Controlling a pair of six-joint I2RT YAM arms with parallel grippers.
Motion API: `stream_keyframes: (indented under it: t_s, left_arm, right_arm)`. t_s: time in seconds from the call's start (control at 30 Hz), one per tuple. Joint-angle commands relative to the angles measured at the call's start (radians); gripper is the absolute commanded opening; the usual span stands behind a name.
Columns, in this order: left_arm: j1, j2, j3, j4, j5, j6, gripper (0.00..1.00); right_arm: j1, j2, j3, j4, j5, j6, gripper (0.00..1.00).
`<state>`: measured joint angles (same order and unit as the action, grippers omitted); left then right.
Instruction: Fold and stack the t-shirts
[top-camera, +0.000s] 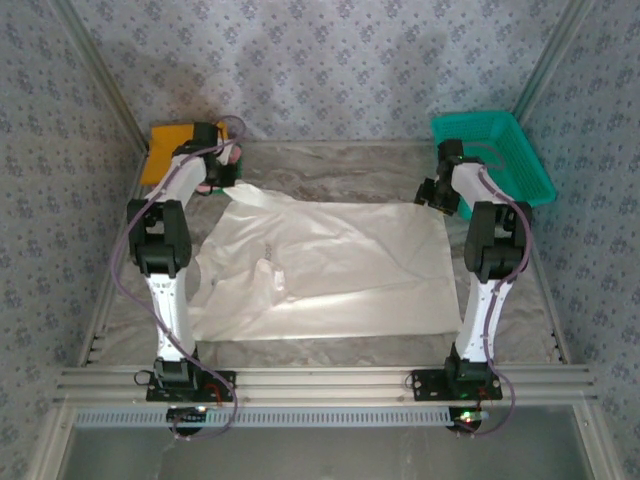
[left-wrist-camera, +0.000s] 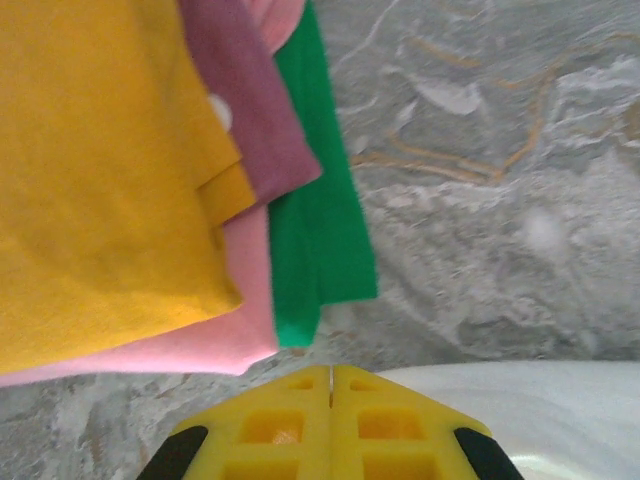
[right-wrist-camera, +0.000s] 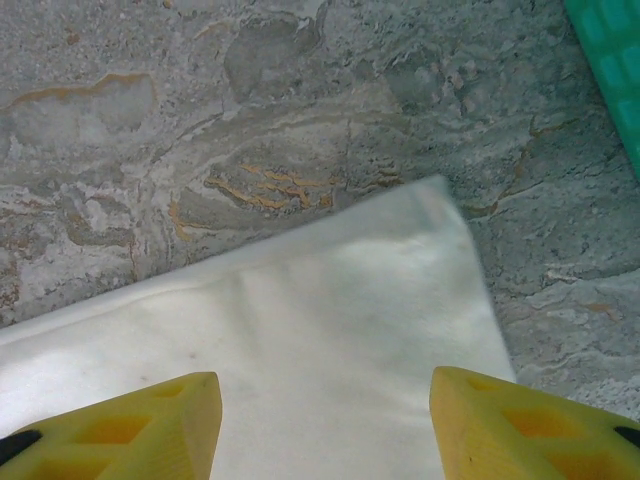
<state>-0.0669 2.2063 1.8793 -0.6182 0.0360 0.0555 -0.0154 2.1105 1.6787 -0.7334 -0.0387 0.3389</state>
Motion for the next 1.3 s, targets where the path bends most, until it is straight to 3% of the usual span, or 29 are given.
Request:
stream_keyframes:
  t_s: [0.0,0.5,0.8,1.27]
  left_arm:
    - [0.018,-0.066,-0.012,0.037,-0.013,0.009,0.00]
    - [0.016,-0.045,0.001,0.055,0.027,-0.007,0.00]
    - [0.022,-0.054,0.007,0.049,-0.027,-0.004,0.00]
    - [0.031,-0.074,-0.036,0.079,-0.006,-0.022,0.00]
  right_arm:
    - [-0.006,0.053,0.071,-0.041,0.019,-0.017,0.60]
    - [-0.017,0.158,0.186,-0.043,-0.064,-0.045,0.60]
    - [-0.010,0.184,0.201,-0.026,0.087,-0.014,0.60]
    - [0.002,0.287,0.308,-0.132,0.070,0.025,0.59]
